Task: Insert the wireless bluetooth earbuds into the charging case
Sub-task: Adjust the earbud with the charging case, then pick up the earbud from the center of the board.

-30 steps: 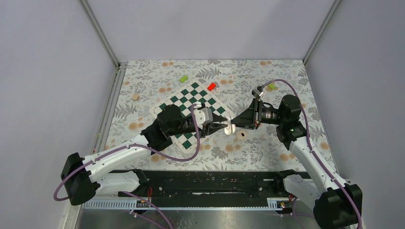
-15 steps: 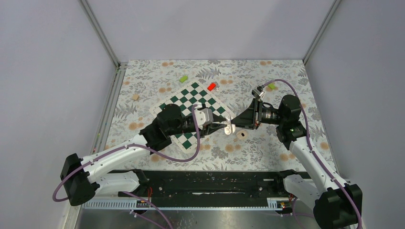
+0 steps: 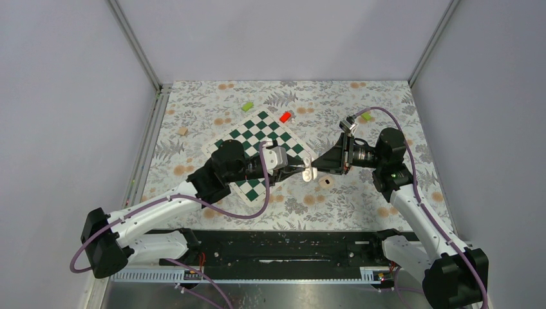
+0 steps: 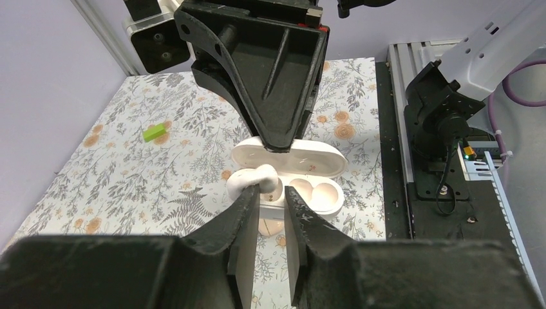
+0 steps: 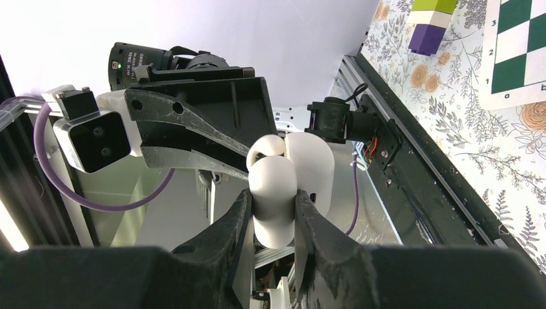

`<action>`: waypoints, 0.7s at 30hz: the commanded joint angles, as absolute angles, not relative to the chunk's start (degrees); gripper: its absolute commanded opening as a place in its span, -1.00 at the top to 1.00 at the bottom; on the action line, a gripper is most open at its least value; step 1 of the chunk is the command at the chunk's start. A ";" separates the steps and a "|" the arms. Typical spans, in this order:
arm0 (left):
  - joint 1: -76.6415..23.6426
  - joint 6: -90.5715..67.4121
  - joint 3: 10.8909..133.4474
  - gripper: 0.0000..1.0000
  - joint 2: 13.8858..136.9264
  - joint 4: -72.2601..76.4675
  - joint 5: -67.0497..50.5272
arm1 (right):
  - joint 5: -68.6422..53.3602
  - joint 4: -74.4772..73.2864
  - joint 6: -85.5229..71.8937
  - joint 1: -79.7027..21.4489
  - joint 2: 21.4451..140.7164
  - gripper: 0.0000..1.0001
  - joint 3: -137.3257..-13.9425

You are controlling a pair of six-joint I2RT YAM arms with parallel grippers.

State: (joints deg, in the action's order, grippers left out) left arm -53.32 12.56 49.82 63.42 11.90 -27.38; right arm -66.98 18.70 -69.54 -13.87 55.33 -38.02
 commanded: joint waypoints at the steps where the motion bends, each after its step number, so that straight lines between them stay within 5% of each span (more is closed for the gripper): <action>1: -52.84 14.12 52.18 0.59 62.60 9.20 -26.34 | -68.73 21.91 -69.66 -13.88 54.42 1.00 -39.03; 16: -52.67 13.95 52.32 0.59 61.80 9.35 -24.00 | -68.73 21.67 -69.33 -13.89 54.25 1.00 -38.71; 21: -52.26 11.15 54.65 0.43 60.36 6.72 -21.23 | -66.74 7.97 -59.88 -13.91 53.72 1.00 -40.69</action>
